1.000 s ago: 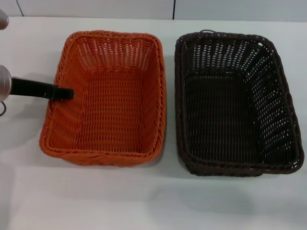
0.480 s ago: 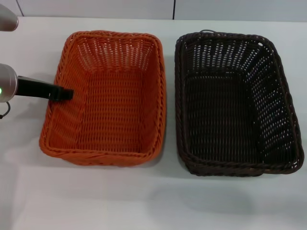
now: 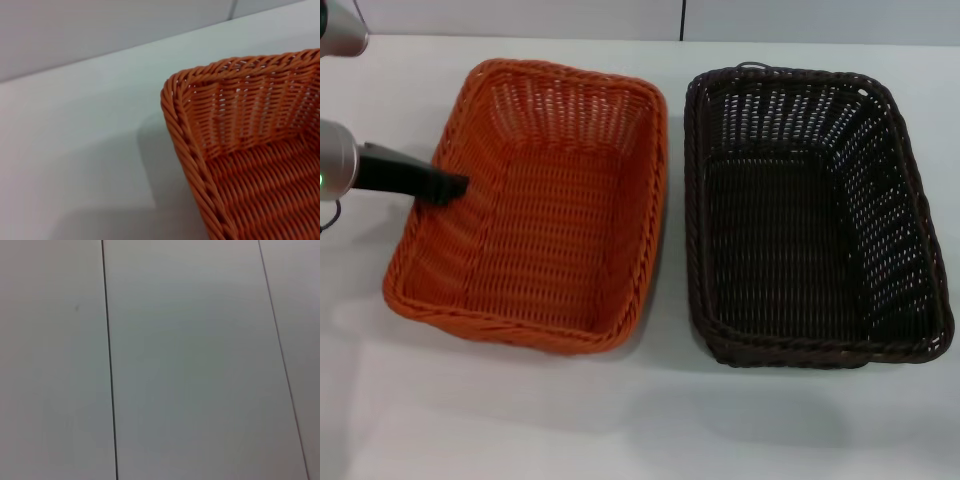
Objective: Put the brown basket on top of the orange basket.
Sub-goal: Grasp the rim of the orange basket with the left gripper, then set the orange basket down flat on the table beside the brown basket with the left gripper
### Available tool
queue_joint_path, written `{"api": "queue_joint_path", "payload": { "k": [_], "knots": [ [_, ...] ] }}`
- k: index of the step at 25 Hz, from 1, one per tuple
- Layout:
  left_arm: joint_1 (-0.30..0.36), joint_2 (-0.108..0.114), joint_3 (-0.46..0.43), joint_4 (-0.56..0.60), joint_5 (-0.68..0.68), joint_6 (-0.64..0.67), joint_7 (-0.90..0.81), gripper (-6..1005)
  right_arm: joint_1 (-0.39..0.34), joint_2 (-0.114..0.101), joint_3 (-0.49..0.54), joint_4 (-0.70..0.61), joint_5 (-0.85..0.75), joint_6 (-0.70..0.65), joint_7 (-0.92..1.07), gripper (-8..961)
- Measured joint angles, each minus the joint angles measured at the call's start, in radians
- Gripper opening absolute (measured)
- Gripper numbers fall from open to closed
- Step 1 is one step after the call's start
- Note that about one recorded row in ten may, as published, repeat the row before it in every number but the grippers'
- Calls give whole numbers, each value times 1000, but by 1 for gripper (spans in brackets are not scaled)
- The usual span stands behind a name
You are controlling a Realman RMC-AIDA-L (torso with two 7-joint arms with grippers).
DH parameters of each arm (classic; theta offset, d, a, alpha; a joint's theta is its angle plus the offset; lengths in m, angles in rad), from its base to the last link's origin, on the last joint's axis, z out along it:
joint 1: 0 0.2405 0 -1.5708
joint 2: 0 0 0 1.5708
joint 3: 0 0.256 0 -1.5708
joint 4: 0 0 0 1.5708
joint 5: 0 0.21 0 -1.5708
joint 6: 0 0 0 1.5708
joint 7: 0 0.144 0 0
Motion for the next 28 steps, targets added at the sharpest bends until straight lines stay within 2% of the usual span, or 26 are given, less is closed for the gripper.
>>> {"api": "queue_joint_path", "payload": {
  "k": [2, 3, 4, 6, 7, 8, 9, 11, 12, 13, 16, 17, 18, 21, 22, 26, 28],
  "knots": [
    [-23, 0, -36, -1, -5, -20, 62, 216, 0, 0, 0, -1, 0, 0, 0, 816],
    [-58, 1, -78, -11, -8, -37, 138, 216, 1, 0, 0, -2, 0, 0, 0, 816],
    [-58, 1, -78, -11, -8, -37, 138, 216, 1, 0, 0, -2, 0, 0, 0, 816],
    [-111, 6, -119, -37, -7, -60, 202, 216, 2, 0, 0, -4, 0, 0, 0, 816],
    [-111, 6, -119, -37, -7, -60, 202, 215, 4, 0, 1, -5, 0, 0, 0, 816],
    [-214, 20, -219, -122, 1, -121, 311, 215, 5, 0, 2, -6, 0, 3, 0, 816],
    [-214, 20, -219, -122, 1, -121, 311, 212, 5, 0, 2, -6, 0, 3, 0, 816],
    [-276, 29, -276, -198, 22, -147, 382, 205, 5, 0, 2, -9, 0, 6, 0, 816],
    [-276, 29, -276, -198, 22, -147, 382, 202, 5, 0, 2, -11, 0, 7, 0, 816],
    [-343, 38, -329, -243, 33, -166, 443, 198, 3, 0, 1, -15, 0, 8, 0, 815],
    [-343, 38, -329, -243, 33, -166, 443, 188, 3, 0, -1, -17, 0, 9, 0, 815],
    [-434, 42, -399, -315, 48, -229, 608, 185, 4, 0, -2, -18, 0, 9, 0, 815],
    [-462, 43, -414, -325, 52, -245, 643, 182, 5, 0, -5, -20, 0, 10, 0, 815],
    [-478, 42, -417, -330, 54, -259, 672, 178, 5, 0, -7, -20, 0, 10, 0, 815],
    [-514, 34, -414, -335, 56, -283, 728, 177, 6, 1, -7, -21, 0, 10, 0, 815],
    [-540, 21, -411, -337, 56, -285, 768, 175, 10, 2, -9, -20, 0, 4, 0, 815],
    [-570, 7, -406, -354, 49, -290, 860, 174, 12, 2, -11, -20, -1, 2, 0, 815]
  ]
}}
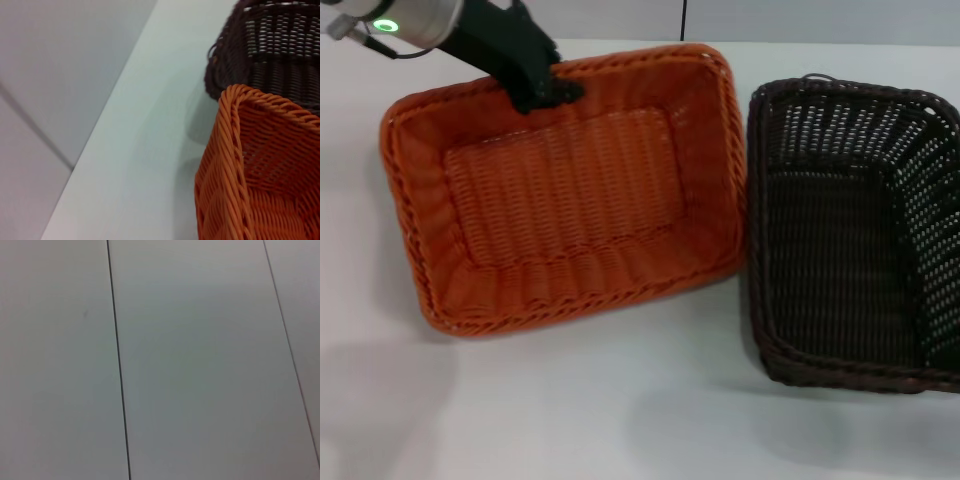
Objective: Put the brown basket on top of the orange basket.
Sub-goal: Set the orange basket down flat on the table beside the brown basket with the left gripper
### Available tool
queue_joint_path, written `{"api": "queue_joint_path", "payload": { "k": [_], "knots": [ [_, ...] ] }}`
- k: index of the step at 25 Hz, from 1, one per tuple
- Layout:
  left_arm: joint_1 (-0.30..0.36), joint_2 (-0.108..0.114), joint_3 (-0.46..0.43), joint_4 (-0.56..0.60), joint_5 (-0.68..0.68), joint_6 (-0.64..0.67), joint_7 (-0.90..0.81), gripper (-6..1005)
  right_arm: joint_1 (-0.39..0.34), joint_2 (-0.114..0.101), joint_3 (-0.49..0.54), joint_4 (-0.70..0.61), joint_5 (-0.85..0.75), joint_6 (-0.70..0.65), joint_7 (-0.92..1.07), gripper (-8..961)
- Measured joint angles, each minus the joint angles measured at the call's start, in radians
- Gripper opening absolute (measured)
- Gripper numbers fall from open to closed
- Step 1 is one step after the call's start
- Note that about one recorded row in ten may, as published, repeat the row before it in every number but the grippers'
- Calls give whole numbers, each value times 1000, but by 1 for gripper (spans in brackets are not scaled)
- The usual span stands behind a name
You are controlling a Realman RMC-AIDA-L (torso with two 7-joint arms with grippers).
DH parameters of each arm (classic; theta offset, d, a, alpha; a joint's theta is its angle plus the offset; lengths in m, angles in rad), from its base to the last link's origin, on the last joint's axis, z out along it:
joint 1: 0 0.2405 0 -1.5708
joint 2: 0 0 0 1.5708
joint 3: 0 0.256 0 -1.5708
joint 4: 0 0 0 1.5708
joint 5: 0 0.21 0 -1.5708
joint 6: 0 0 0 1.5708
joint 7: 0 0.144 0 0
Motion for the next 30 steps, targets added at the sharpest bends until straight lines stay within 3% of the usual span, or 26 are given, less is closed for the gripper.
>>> {"api": "queue_joint_path", "payload": {
  "k": [7, 16, 22, 27, 30],
  "knots": [
    [-35, -8, 4, -59, -31, 44, 114, 170, 0, 2, -2, 0, -2, -13, 0, 815],
    [-48, -10, 10, -178, -48, 232, 226, 169, 3, 2, -3, 0, -4, -31, 0, 816],
    [-53, -11, 25, -190, -50, 228, 209, 170, 18, 0, -3, 0, -5, -39, 0, 816],
    [-45, -15, 91, -204, -118, 337, 208, 170, 31, 0, -3, 4, -1, -41, 0, 816],
    [-43, -16, 121, -208, -129, 374, 208, 226, 35, 0, -3, 6, -1, -47, 0, 816]
  ]
}}
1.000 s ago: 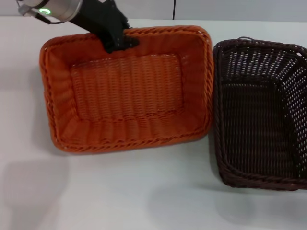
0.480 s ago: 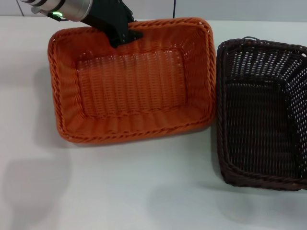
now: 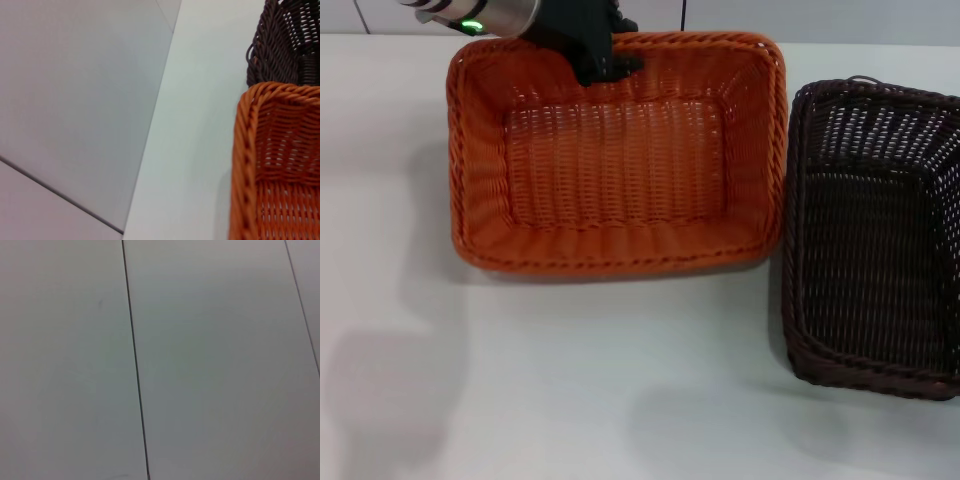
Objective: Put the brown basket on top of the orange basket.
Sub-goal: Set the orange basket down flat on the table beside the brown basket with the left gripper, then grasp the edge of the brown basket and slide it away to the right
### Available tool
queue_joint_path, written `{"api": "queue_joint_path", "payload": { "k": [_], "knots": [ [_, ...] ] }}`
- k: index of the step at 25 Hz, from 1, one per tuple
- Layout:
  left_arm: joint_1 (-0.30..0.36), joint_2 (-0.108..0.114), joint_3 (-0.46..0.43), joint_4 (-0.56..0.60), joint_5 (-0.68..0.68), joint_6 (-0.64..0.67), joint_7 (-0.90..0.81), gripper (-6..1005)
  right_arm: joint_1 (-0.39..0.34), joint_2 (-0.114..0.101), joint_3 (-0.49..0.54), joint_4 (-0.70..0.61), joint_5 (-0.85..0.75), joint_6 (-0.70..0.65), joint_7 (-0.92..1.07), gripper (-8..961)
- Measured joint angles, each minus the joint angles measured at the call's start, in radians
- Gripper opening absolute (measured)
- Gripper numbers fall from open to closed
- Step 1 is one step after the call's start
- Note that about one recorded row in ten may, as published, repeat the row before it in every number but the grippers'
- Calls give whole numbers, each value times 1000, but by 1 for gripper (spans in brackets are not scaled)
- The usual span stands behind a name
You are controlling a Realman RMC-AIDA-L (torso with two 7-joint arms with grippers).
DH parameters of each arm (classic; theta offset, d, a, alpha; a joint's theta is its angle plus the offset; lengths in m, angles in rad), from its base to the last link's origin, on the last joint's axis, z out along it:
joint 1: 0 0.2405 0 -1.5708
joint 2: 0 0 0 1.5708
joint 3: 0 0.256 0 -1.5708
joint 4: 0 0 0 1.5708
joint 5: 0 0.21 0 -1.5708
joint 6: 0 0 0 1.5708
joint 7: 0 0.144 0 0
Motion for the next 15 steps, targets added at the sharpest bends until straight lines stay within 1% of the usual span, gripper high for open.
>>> {"api": "queue_joint_path", "payload": {
  "k": [2, 6, 7, 9, 10, 11, 12, 14, 15],
  "knots": [
    [0, 0, 17, -1, -2, 24, 0, 263, 1, 0, 1, -1, 0, -4, 0, 816],
    [1, -1, 21, 1, -4, 50, 0, 337, 2, 0, 1, -2, 1, -6, 0, 815],
    [2, 0, 21, 12, -7, 79, 0, 356, 2, 0, 1, -2, 1, -6, 0, 815],
    [5, 0, 21, 20, -8, 94, 0, 438, 1, 0, 2, -1, 1, -6, 0, 815],
    [29, -3, 30, 57, -30, 178, -3, 479, 0, 0, 2, -2, 1, -6, 0, 815],
    [29, -3, 30, 57, -30, 178, -3, 519, 0, 0, 2, -2, 1, -6, 0, 815],
    [50, -5, 48, 81, -56, 236, -5, 560, 1, 0, 2, -3, 1, -6, 0, 815],
    [119, -5, 139, 139, -148, 432, -6, 649, 1, 0, 1, -4, 2, -6, 0, 815],
    [214, 1, 301, 193, -242, 719, -7, 697, 0, 0, 1, -6, 2, -6, 0, 815]
  ]
}}
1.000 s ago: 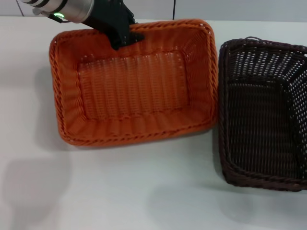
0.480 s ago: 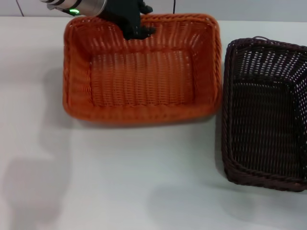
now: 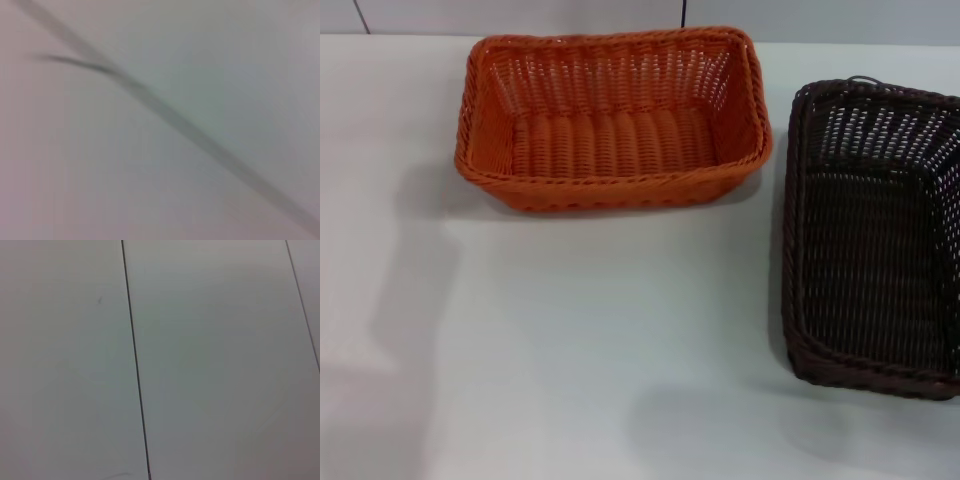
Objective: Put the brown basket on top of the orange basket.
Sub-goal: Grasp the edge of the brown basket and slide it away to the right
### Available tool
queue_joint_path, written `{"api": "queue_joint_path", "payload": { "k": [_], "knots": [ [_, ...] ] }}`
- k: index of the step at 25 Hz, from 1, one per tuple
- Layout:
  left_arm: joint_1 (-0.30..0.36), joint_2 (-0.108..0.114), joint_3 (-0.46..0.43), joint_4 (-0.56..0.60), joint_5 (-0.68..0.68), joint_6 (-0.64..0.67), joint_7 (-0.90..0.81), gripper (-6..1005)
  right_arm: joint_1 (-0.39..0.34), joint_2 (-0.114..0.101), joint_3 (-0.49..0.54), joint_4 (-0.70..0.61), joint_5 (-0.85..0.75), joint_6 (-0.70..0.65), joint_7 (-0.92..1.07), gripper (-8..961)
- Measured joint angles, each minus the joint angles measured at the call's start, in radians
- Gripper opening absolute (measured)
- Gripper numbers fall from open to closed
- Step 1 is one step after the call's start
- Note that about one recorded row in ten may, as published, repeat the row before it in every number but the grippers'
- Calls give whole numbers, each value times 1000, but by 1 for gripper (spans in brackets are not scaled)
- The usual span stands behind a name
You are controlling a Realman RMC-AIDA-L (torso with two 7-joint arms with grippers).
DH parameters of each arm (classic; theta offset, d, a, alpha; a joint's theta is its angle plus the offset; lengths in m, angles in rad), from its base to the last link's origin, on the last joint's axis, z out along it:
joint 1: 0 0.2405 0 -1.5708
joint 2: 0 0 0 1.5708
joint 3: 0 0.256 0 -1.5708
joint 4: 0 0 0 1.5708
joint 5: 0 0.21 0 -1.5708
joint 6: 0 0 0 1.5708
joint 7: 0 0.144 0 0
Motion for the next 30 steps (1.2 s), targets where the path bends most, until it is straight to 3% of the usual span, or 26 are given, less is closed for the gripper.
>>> {"api": "queue_joint_path", "payload": {
  "k": [1, 3, 4, 5, 6, 8, 9, 10, 11, 14, 15, 17, 19, 20, 21, 23, 24, 25, 26, 28, 29, 30],
  "knots": [
    [0, 0, 0, 0, 0, 0, 0, 697, 0, 0, 0, 0, 0, 0, 0, 815],
    [66, 4, 167, 16, -34, 301, -22, 698, 0, 0, 0, 0, 0, 2, 0, 816],
    [85, 5, 238, 2, -21, 465, -62, 699, 0, 0, 0, 0, 0, 2, 0, 816],
    [119, 4, 323, -31, 46, 771, -178, 699, 4, -1, 0, 0, -2, 1, 0, 816],
    [119, 4, 323, -31, 46, 771, -178, 699, 4, -1, 0, 0, -2, 1, 0, 816],
    [164, 3, 358, -46, 123, 1002, -327, 699, 9, -1, -2, 0, -8, 0, 0, 815],
    [211, 2, 372, -42, 176, 1133, -468, 699, 10, -1, -5, 0, -11, 2, 0, 815],
    [308, 7, 381, -27, 262, 1304, -769, 699, 11, -2, -19, 3, -34, 17, 0, 815],
    [308, 7, 381, -27, 262, 1304, -769, 699, 11, -2, -19, 3, -34, 17, 0, 816],
    [439, 26, 319, -67, 434, 1430, -1275, 699, 4, -3, -35, -2, -117, 66, 0, 816],
    [465, 32, 243, -172, 528, 1498, -1566, 699, -1, -3, -39, -13, -193, 101, 0, 815],
    [465, 31, 227, -203, 542, 1516, -1614, 699, -2, -7, -41, -43, -275, 117, 0, 815],
    [457, 23, 145, -388, 615, 1622, -1842, 699, -1, -14, -41, -75, -308, 112, 0, 815],
    [442, 14, 102, -525, 650, 1680, -1919, 698, 1, -39, -41, -164, -353, 67, 0, 815],
    [442, 14, 102, -525, 650, 1680, -1919, 698, 1, -39, -41, -164, -353, 67, 0, 815],
    [438, 8, 86, -607, 658, 1695, -1907, 698, -4, -94, -35, -303, -388, -50, 0, 815],
    [437, 5, 79, -642, 655, 1697, -1880, 698, -7, -136, -28, -397, -401, -136, -2, 816],
    [437, 4, 60, -700, 645, 1699, -1832, 698, -3, -205, -10, -553, -422, -312, -10, 816],
    [437, 4, 60, -700, 645, 1699, -1832, 698, -3, -205, -10, -553, -422, -312, -10, 816],
    [436, 7, 39, -746, 641, 1701, -1802, 698, 11, -253, 43, -695, -470, -526, -22, 816],
    [436, 8, 33, -758, 642, 1701, -1787, 698, 13, -260, 99, -764, -512, -654, -25, 816],
    [437, 8, 29, -769, 645, 1698, -1758, 698, 5, -254, 233, -913, -590, -935, -26, 816]
  ]
}}
